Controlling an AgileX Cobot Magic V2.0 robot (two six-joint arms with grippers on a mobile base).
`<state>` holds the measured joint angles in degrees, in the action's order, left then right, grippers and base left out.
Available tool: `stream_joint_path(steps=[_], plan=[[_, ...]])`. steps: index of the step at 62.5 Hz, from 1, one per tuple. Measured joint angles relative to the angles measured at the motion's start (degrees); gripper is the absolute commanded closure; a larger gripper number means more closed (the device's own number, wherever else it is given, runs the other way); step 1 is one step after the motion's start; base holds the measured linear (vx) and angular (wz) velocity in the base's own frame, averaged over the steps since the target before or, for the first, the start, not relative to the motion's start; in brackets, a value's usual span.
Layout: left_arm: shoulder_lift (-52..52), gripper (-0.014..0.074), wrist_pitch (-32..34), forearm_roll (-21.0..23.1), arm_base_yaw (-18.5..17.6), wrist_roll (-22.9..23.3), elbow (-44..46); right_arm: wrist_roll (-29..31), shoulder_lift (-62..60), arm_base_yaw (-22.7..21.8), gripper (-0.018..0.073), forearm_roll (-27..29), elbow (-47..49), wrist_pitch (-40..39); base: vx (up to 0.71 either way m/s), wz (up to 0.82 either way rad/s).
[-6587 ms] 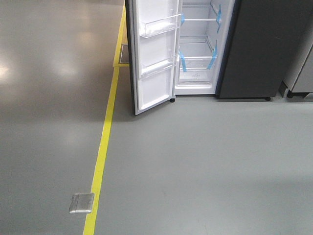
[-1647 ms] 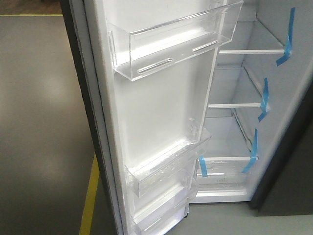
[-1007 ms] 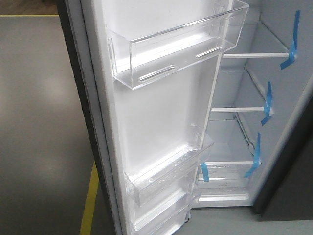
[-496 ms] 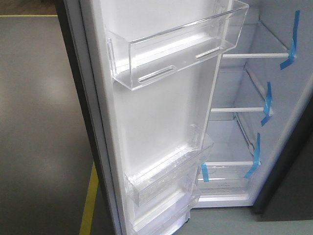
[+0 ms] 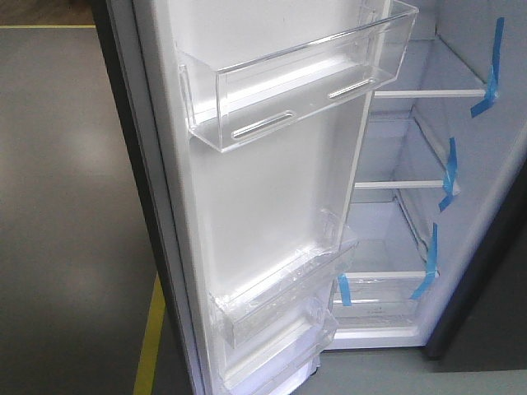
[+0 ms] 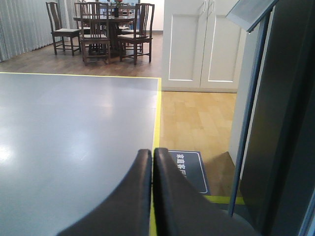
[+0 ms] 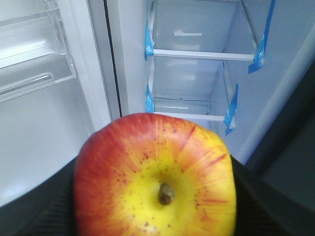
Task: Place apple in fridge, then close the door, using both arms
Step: 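Approach the open refrigerator door bins and stop in front, then move the right gripper to the top door bin and release the apple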
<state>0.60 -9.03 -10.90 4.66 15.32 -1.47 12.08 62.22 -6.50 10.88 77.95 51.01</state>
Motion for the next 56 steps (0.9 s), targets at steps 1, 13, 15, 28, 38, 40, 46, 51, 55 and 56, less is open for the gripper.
stream_joint_path(steps=[1, 13, 15, 28, 38, 40, 46, 51, 55, 56], plan=[[0.0, 0.0603, 0.0, 0.0, 0.0, 0.0, 0.0, 0.0, 0.0, 0.0, 0.0536, 0.0, 0.0, 0.0, 0.00, 0.00], [0.0, 0.0603, 0.0, 0.0, 0.0, 0.0, 0.0, 0.0, 0.0, 0.0, 0.0536, 0.0, 0.0, 0.0, 0.00, 0.00], [0.0, 0.0603, 0.0, 0.0, 0.0, 0.0, 0.0, 0.0, 0.0, 0.0, 0.0536, 0.0, 0.0, 0.0, 0.00, 0.00], [0.0, 0.0603, 0.0, 0.0, 0.0, 0.0, 0.0, 0.0, 0.0, 0.0, 0.0536, 0.0, 0.0, 0.0, 0.00, 0.00], [0.0, 0.0603, 0.0, 0.0, 0.0, 0.0, 0.0, 0.0, 0.0, 0.0, 0.0536, 0.0, 0.0, 0.0, 0.00, 0.00], [0.0, 0.0603, 0.0, 0.0, 0.0, 0.0, 0.0, 0.0, 0.0, 0.0, 0.0536, 0.0, 0.0, 0.0, 0.00, 0.00], [0.0, 0.0603, 0.0, 0.0, 0.0, 0.0, 0.0, 0.0, 0.0, 0.0, 0.0536, 0.0, 0.0, 0.0, 0.00, 0.00], [0.0, 0.0603, 0.0, 0.0, 0.0, 0.0, 0.0, 0.0, 0.0, 0.0, 0.0536, 0.0, 0.0, 0.0, 0.00, 0.00], [0.0, 0.0603, 0.0, 0.0, 0.0, 0.0, 0.0, 0.0, 0.0, 0.0, 0.0536, 0.0, 0.0, 0.0, 0.00, 0.00], [0.0, 0.0603, 0.0, 0.0, 0.0, 0.0, 0.0, 0.0, 0.0, 0.0, 0.0536, 0.0, 0.0, 0.0, 0.00, 0.00]])
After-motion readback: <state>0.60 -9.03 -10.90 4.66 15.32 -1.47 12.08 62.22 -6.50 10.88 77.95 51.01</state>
